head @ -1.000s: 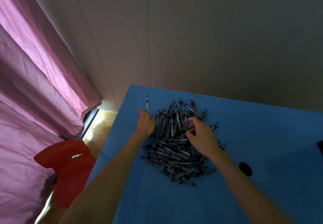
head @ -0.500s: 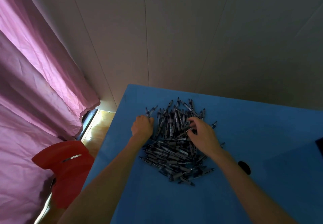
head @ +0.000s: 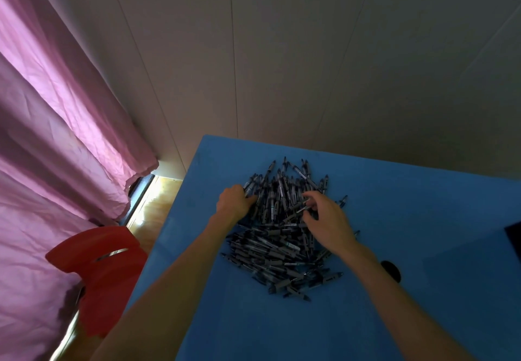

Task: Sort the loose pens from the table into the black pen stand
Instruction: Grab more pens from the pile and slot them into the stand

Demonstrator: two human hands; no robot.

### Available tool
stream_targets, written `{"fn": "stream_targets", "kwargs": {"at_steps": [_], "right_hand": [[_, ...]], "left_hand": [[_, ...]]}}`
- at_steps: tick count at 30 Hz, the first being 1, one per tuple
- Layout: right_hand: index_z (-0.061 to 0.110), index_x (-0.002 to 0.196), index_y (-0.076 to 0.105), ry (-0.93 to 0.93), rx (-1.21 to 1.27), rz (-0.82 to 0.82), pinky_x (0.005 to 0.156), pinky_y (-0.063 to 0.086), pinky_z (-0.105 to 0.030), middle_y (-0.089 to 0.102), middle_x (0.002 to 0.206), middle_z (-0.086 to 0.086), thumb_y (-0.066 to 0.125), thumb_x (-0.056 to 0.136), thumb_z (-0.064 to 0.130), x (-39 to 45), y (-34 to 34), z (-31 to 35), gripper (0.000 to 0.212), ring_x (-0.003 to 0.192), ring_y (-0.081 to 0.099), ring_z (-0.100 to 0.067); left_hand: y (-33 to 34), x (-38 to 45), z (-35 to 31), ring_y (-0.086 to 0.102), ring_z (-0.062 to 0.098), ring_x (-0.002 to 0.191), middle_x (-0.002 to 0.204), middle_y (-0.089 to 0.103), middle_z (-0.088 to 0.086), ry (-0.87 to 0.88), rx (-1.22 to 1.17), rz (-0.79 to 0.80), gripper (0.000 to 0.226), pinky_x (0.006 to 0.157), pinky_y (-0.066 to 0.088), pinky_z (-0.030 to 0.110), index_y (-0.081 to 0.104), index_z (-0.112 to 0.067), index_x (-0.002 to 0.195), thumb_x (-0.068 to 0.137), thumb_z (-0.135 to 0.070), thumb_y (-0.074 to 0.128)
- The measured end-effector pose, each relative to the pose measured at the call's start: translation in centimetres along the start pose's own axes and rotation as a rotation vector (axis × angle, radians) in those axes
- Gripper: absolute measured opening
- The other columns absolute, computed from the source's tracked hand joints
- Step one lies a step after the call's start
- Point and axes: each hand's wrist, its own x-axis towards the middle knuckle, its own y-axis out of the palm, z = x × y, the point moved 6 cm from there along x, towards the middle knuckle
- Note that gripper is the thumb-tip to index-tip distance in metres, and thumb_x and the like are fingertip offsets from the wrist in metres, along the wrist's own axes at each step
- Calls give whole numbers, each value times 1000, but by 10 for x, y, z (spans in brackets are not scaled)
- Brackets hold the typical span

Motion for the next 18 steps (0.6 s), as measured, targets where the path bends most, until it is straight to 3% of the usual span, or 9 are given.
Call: {"fn": "stream_targets", "kwargs": {"at_steps": [6,13,15,18], "right_hand": [[18,137,53,13,17,-8,85,55,-36,62,119,3,59,97,16,-1,-4,-5,40,94,62,-14],[17,137,52,7,14,-17,86,54,-35,62,118,3,59,98,18,2,-5,-2,39,98,60,-12],[17,137,52,0,17,-13,86,54,-34,62,119,3,59,98,18,2,-4,1,40,98,61,-13],[17,138,51,-6,26,-15,86,55,-34,61,120,3,59,98,18,2,-4,3,41,96,62,-14]], "left_hand": [[-10,-6,-8,50,21,62,67,48,4,-37,108,-52,48,52,38,28,43,-14,65,87,-46,71],[-15,-8,-10,60,24,81,85,56,3,-41,258,-47,48,64,45,29,55,-13,82,85,-59,66],[-15,-8,-11,60,26,91,98,57,6,-38,310,-40,45,70,46,32,61,-11,93,86,-56,65],[-17,-11,-6,55,23,81,96,60,6,-54,320,-46,32,68,46,32,63,-9,94,90,-41,63]]}}
